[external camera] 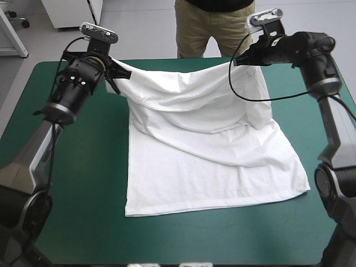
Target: Fold the cloth
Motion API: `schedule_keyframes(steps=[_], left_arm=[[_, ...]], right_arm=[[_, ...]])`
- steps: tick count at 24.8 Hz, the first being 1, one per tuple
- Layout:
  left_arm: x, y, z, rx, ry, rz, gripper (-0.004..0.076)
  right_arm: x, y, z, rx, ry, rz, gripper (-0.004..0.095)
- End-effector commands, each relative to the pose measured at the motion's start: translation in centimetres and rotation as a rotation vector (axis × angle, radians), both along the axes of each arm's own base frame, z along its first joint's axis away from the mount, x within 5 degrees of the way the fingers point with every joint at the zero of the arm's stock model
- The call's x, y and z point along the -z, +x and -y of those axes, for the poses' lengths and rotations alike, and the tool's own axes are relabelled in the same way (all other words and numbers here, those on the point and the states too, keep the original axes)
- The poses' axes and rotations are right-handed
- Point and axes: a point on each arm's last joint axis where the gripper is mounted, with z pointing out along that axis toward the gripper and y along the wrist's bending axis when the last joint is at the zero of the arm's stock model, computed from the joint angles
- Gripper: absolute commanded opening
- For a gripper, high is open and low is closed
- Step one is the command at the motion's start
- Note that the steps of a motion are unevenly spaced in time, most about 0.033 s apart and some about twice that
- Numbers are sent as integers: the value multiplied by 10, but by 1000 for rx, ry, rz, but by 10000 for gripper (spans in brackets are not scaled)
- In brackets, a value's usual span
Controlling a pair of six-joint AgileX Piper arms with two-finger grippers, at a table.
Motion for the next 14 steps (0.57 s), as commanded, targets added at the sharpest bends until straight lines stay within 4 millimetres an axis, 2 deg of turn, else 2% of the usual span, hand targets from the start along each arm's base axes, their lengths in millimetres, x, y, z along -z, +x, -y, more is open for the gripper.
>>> schedule_keyframes(steps=[1,4,5,6,10,11,12,13,14], left_arm=[[-7,21,-7,-7,-70,161,-9],[14,38,-12,-29,-88,130,-9],[27,46,-13,-36,-79,100,-9],[33,50,-15,-45,-75,84,-9],[52,58,-11,-37,-112,28,13],[56,60,-9,-26,-117,12,43],[65,62,-5,-11,-144,-26,125],[67,62,-4,-4,-157,-40,187],[73,63,-3,-4,-160,-73,326]], right_arm=[[6,28,2,38,28,108,-17],[34,55,-1,42,24,79,-16],[49,68,-3,42,22,63,2],[56,73,-4,40,25,51,30],[68,84,-6,32,17,46,247],[69,84,-6,33,18,47,322],[68,85,-6,36,20,60,456],[67,85,-6,37,21,66,518],[60,83,-3,44,23,85,585]])
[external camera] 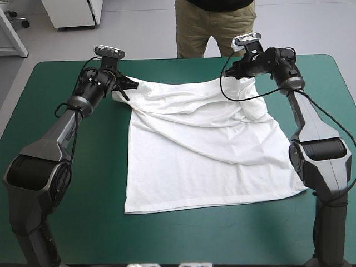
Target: Fold the cloth
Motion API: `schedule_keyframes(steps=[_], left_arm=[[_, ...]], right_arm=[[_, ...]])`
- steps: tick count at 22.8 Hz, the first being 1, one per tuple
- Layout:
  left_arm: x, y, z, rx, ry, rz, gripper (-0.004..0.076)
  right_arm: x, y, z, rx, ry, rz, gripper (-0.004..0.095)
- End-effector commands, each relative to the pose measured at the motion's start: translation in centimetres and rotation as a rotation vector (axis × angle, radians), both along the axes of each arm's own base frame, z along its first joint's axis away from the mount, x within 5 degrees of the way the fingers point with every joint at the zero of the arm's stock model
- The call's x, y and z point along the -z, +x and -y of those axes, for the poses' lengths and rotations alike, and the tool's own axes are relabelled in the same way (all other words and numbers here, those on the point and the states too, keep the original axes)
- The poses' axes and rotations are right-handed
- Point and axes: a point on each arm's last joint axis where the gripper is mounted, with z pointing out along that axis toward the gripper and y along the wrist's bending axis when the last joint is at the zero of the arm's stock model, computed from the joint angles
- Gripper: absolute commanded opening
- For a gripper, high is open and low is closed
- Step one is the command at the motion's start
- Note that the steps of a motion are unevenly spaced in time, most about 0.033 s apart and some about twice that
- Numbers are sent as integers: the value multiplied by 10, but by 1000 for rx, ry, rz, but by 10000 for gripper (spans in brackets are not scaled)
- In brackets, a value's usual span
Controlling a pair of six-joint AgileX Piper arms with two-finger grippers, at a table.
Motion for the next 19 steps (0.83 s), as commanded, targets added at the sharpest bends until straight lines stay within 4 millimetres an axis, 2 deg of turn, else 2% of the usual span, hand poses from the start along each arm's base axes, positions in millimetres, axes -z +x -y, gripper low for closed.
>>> schedule_keyframes(steps=[1,2,3,5,7,8,9,10,12,14,16,17,19], left_arm=[[-34,-8,1,24,-35,88,395],[-36,-9,-1,17,-19,77,479],[-43,-13,-3,5,-14,69,510],[-69,-26,-5,3,-4,59,496],[-116,-65,0,95,-27,59,432],[-128,-78,2,125,-36,65,418],[-146,-102,4,158,-61,55,410],[-152,-112,4,165,-73,42,409],[-159,-138,9,209,-117,-30,409],[-158,-162,16,268,-140,-110,410],[-151,-187,27,367,-154,-184,410],[-141,-209,37,428,-162,-231,410],[-127,-230,45,484,-130,-278,410]], right_arm=[[-66,-14,11,31,50,192,595],[-76,-21,15,35,53,195,588],[-87,-28,17,32,55,202,585],[-117,-50,24,36,66,210,585],[-166,-99,34,29,76,205,577],[-178,-114,35,21,77,197,567],[-197,-144,36,2,69,164,536],[-205,-157,37,-3,67,154,521],[-223,-189,39,-18,67,141,483],[-241,-218,41,-11,83,191,457],[-258,-248,44,-8,94,245,446],[-268,-273,46,-2,109,278,445],[-273,-293,48,-3,111,299,445]])
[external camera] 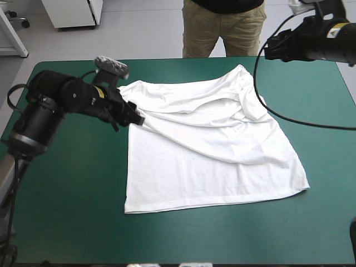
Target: Fold the cloth
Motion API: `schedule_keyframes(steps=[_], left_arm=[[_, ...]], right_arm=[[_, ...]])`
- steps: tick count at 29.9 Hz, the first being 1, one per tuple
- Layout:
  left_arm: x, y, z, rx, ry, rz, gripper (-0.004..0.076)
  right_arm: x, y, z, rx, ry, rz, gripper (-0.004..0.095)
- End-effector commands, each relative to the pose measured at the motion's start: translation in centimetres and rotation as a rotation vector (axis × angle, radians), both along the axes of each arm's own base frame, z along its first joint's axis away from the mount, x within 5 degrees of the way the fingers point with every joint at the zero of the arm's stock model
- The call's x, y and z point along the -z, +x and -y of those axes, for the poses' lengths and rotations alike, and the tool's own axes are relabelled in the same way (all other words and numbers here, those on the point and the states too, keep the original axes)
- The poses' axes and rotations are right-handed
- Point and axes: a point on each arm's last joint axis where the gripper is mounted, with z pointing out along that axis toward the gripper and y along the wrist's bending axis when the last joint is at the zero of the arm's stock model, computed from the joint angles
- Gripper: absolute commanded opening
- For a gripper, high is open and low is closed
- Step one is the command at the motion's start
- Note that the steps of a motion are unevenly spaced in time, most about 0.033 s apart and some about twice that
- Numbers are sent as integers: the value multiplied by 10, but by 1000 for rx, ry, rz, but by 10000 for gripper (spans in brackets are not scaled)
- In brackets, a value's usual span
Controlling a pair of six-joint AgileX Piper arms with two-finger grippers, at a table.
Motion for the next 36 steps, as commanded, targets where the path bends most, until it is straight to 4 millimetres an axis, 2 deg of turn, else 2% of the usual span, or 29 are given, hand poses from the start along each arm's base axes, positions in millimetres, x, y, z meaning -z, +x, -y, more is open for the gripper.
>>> schedule_keyframes(steps=[1,3,7,12,15,18,24,30,33,36], left_arm=[[0,-41,9,101,-18,10,410],[19,-58,13,131,7,-45,410],[60,-76,3,67,29,-158,411],[119,-91,-10,-38,33,-216,413],[147,-93,-11,-102,24,-258,414],[161,-93,-12,-157,8,-275,414],[174,-85,-7,-187,12,-295,414],[207,-76,-5,-203,113,-362,414],[224,-74,-2,-212,119,-395,414],[233,-73,3,-213,109,-439,413]], right_arm=[[-21,-50,6,2,22,85,445],[-19,-61,8,12,12,79,445],[-5,-71,9,16,3,33,445],[16,-71,9,13,-4,-31,445],[24,-68,7,1,12,-50,445],[26,-68,3,-34,30,-58,445],[22,-67,1,-55,50,-16,445],[22,-67,1,-57,46,-21,445],[22,-67,1,-57,46,-21,445],[22,-67,2,-50,38,-19,445]])
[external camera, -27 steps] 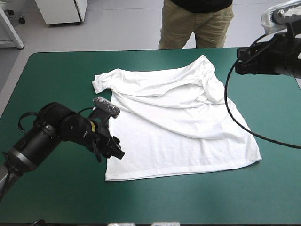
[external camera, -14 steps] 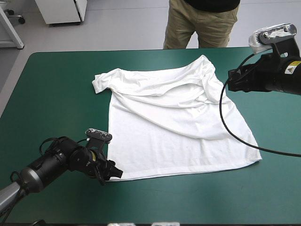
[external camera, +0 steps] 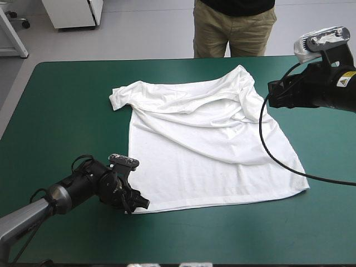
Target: Fold the cloth
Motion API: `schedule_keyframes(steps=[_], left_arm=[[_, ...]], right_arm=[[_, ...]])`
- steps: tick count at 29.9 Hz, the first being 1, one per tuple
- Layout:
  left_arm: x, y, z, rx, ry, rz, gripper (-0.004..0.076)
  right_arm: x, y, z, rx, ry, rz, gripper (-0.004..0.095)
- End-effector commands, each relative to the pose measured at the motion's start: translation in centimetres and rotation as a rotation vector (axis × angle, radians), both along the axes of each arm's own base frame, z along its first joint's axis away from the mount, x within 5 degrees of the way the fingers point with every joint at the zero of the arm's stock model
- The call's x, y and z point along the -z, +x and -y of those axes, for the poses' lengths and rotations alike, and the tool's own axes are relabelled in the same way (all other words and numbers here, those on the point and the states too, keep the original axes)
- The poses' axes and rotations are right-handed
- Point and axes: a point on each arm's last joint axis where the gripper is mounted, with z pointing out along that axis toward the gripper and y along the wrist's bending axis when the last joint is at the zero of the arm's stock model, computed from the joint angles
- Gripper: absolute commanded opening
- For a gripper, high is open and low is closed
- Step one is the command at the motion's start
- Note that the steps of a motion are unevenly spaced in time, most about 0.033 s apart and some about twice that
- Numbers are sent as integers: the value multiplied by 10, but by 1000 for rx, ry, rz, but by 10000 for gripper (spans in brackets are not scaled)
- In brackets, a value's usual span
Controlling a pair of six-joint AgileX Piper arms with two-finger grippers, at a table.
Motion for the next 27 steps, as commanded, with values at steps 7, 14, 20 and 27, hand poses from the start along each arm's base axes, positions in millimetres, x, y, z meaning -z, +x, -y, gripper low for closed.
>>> schedule_keyframes(steps=[7,14,20,27], left_arm=[[14,0,11,4,-65,-50,135],[15,-1,9,80,-36,-51,-9],[12,3,6,82,-1,-22,-9],[11,3,7,93,-2,-20,-9]], right_arm=[[-14,-9,2,12,20,95,445],[-2,-6,10,66,-66,14,445],[54,16,32,266,-255,-178,494],[144,32,38,332,-335,-441,605]])
